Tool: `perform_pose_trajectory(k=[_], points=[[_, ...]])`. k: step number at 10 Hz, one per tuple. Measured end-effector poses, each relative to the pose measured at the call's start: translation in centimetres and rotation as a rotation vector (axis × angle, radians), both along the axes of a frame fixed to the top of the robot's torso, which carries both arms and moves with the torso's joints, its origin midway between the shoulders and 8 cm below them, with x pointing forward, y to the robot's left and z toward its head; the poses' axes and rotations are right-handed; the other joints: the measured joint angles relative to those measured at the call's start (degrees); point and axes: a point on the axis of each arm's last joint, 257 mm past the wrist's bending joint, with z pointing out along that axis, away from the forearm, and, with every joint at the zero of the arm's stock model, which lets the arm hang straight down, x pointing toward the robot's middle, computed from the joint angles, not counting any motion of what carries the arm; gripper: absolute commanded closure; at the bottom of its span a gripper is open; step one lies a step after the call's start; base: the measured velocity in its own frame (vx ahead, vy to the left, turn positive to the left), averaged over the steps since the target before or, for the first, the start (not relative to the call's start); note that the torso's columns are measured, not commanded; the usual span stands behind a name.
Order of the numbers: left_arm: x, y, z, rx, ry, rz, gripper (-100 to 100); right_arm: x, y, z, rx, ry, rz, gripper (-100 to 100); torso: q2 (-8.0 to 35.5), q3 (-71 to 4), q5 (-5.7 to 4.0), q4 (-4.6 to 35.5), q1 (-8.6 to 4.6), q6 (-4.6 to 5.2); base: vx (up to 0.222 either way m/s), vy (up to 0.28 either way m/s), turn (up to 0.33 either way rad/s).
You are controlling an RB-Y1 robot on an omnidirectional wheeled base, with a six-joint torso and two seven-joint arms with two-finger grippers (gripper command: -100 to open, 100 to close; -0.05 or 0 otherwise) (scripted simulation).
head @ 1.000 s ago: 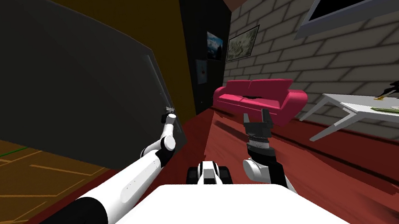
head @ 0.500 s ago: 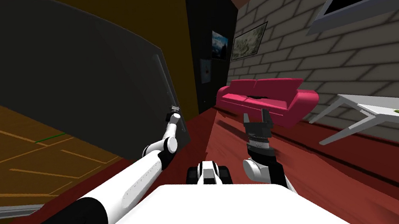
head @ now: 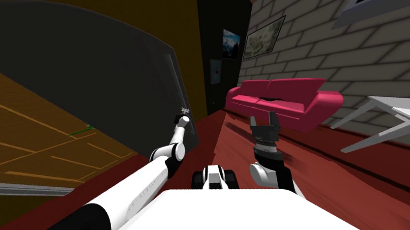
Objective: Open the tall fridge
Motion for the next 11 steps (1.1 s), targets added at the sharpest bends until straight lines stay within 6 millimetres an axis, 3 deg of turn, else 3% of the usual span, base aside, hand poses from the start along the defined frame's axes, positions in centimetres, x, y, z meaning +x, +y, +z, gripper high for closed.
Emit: perform_pose_trajectory(k=[4,7,11], points=[[0.2,-4.5,0.0,0.008,0.001,-0.088,100,0.0,0.0,0.0,0.0,0.0,0.0,0,-0.14,-0.09,-0.09,0.08,-0.15,0.26,-0.072,0.023,0.135],[0.4,-10.2,0.1,0.004,-0.002,-0.189,100,0.0,0.0,0.0,0.0,0.0,0.0,0,0.02,0.01,0.06,0.0,0.14,-0.05,-0.103,0.047,0.159],[-0.3,-15.7,-0.3,0.011,0.009,-0.297,100,0.0,0.0,0.0,0.0,0.0,0.0,0,-0.23,-0.14,-0.03,-0.07,-0.18,0.32,-0.086,0.038,0.135]])
